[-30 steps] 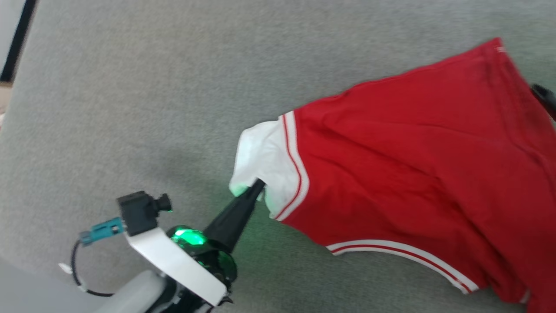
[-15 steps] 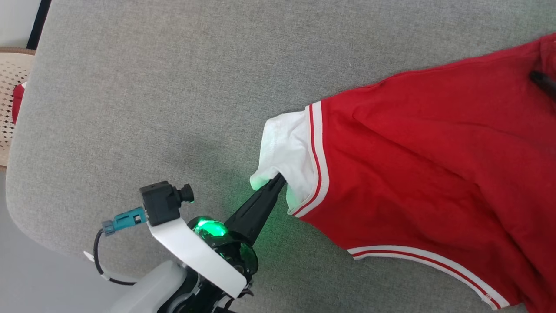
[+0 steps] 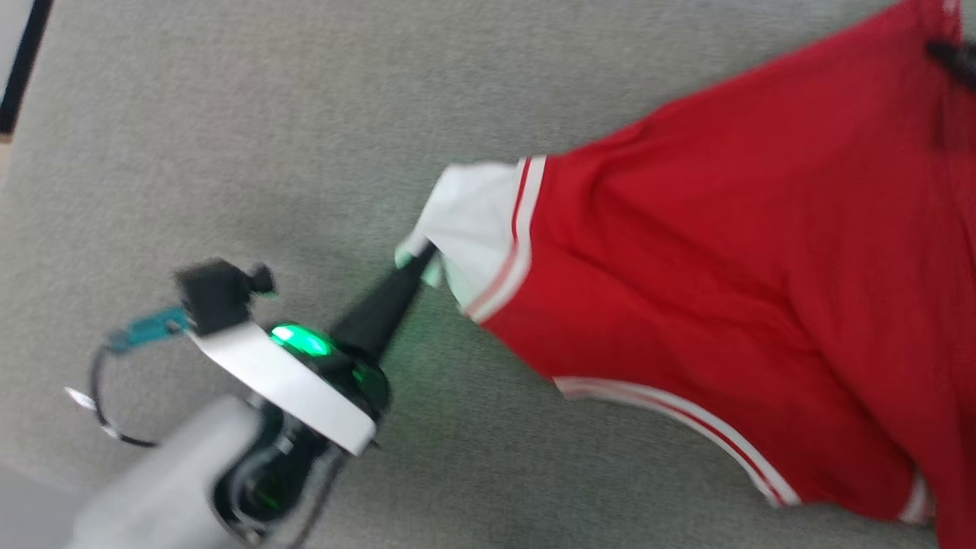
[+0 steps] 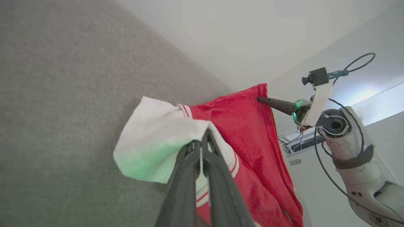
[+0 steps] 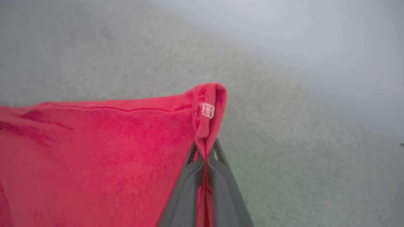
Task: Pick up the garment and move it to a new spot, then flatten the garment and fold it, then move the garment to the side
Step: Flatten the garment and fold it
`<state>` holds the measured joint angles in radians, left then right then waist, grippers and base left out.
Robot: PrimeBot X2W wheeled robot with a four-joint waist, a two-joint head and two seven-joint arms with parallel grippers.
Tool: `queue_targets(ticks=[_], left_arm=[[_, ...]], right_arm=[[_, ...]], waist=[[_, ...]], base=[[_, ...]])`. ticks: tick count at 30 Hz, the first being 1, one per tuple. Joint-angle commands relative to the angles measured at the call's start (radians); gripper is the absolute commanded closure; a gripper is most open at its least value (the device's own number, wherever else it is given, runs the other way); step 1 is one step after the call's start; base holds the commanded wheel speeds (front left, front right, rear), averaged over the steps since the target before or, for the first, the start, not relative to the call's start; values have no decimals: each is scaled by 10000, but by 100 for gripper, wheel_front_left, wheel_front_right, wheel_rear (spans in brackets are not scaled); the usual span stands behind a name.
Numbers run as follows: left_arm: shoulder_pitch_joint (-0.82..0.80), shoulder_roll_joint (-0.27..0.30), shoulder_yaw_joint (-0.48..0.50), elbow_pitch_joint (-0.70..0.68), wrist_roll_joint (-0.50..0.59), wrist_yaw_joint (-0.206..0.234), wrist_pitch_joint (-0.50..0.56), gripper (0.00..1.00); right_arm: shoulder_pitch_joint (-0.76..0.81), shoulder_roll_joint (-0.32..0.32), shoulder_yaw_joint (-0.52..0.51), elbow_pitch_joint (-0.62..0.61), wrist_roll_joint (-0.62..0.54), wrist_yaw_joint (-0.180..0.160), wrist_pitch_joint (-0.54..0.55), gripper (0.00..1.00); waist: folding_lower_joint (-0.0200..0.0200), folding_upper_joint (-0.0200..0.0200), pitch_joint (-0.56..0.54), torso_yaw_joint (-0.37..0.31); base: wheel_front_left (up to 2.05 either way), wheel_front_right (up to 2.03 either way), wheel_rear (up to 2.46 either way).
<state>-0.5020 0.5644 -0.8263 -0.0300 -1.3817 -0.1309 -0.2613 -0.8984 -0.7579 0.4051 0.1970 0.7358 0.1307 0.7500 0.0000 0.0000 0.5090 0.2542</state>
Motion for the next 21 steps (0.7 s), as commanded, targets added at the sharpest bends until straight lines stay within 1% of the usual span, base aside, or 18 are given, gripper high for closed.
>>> queue_targets(ticks=[1,2,6,9,12,15,19,21], left_arm=[[-191,115,109,79,-57,9,-54,100],[-542,346,216,306,-42,9,-54,100],[-1704,485,580,1074,-288,9,3,100],[-3063,274,989,1915,-605,9,117,100],[-4617,86,1561,2726,-1009,9,230,100],[-6338,-44,2262,3658,-1326,16,295,100],[-8552,-183,2873,4997,-1367,16,326,100],[-9501,-241,3079,5420,-1322,18,315,100]], right_arm=[[-123,80,-72,82,-78,-2,-143,100],[-433,327,-368,422,-130,-2,-603,100],[-1168,738,-978,1188,-339,-2,-1453,100],[-1880,1079,-1624,1801,-490,-3,-2111,100],[-2727,1649,-2468,2535,-378,-3,-2808,100],[-3902,2067,-3238,3259,-593,-5,-3549,100],[-5364,2676,-3900,4133,-732,-28,-4581,100],[-6007,2845,-4201,4487,-791,-28,-5102,100]], waist=[[0,0,-189,-241],[0,0,-286,-492],[0,0,-267,-869],[0,0,-126,-1096],[0,0,121,-1357],[0,0,443,-1623],[0,0,697,-1960],[0,0,735,-2116]], base=[[0,0,0],[0,0,0],[0,0,0],[0,0,0],[0,0,0],[0,0,0],[0,0,0],[0,0,0]])
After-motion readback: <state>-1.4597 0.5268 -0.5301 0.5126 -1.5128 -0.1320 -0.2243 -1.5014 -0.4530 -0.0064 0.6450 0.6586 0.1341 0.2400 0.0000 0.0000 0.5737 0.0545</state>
